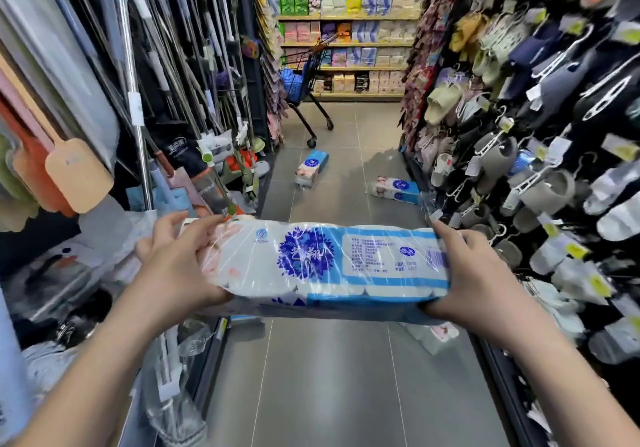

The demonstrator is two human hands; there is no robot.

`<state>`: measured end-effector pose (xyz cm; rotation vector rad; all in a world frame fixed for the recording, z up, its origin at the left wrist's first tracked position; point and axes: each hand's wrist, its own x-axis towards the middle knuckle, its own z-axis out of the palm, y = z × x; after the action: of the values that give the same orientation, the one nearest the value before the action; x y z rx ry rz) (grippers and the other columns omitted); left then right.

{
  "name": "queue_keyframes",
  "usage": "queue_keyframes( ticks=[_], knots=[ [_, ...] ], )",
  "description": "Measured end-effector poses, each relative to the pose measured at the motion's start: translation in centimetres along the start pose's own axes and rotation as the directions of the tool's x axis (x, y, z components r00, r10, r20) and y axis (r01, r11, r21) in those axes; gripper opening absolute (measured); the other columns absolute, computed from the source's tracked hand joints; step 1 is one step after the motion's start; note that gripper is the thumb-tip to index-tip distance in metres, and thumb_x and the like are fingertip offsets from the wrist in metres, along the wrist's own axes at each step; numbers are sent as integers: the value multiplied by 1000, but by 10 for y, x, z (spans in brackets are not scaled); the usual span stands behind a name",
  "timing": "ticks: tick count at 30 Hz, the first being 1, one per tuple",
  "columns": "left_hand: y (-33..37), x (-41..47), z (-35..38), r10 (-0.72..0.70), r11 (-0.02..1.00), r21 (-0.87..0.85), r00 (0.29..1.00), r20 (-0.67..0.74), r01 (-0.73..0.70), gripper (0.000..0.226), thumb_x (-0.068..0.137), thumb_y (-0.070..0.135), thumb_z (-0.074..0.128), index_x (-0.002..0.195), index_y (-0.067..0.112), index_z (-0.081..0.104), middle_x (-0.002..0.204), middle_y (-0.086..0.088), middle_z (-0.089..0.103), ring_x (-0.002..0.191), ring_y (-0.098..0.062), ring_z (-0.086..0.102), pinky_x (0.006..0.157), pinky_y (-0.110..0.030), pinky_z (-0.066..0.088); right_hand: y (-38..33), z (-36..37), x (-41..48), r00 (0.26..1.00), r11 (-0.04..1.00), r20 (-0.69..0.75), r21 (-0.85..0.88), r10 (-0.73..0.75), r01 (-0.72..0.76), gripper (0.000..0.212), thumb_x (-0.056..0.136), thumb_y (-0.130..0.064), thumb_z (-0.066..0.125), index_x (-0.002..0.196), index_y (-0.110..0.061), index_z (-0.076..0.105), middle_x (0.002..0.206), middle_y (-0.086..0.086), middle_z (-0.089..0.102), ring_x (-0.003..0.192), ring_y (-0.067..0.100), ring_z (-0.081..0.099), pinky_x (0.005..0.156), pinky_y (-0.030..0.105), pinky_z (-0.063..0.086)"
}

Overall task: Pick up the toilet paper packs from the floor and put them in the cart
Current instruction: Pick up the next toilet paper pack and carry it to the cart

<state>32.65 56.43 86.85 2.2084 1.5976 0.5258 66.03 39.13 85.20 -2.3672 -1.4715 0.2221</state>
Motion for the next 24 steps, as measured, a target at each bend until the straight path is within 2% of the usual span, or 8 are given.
queue_keyframes(
  ticks=[6,9,12,17,20,24],
  knots=[
    [7,27,19,166,986,-45,978,127,-161,104,45,31,88,139,45,46,148,1,24,137,-34,27,113,-45,33,0,-5,-51,980,982,-67,-10,189,-190,125,50,-45,79,159,-32,19,140,5,39,129,25,49,106,37,45],
    [13,33,23,270,962,-90,941,206,-256,104,43,35,84,140,43,46,149,-2,24,136,-35,27,111,-47,34,-12,-9,-84,947,950,-91,-22,309,-312,123,54,-38,81,159,-32,18,141,5,37,125,26,52,104,33,46],
    [17,35,30,364,931,-115,897,251,-346,100,49,30,86,140,40,47,149,-5,25,133,-36,29,109,-45,35,-24,-5,-121,898,902,-131,-49,421,-430,123,54,-38,82,159,-33,17,143,6,36,124,27,52,103,37,47],
    [34,19,50,523,852,-188,788,325,-489,98,51,22,87,140,35,50,148,-8,28,132,-33,30,109,-41,32,-38,5,-200,780,791,-174,-4,601,-611,125,52,-42,79,159,-32,16,141,6,35,128,26,46,106,38,45],
    [49,-3,65,615,787,-242,694,375,-567,101,44,33,84,138,42,49,146,-6,30,128,-36,33,105,-41,34,-49,7,-257,682,701,-212,23,700,-713,124,53,-41,79,159,-31,17,141,4,36,126,26,50,107,38,46],
    [77,-47,82,712,693,-307,550,438,-652,103,48,22,90,139,45,46,149,-5,26,129,-34,28,104,-42,33,-64,11,-336,529,560,-257,60,808,-826,124,52,-42,81,158,-35,16,141,3,36,127,27,49,107,41,45]
  ],
)
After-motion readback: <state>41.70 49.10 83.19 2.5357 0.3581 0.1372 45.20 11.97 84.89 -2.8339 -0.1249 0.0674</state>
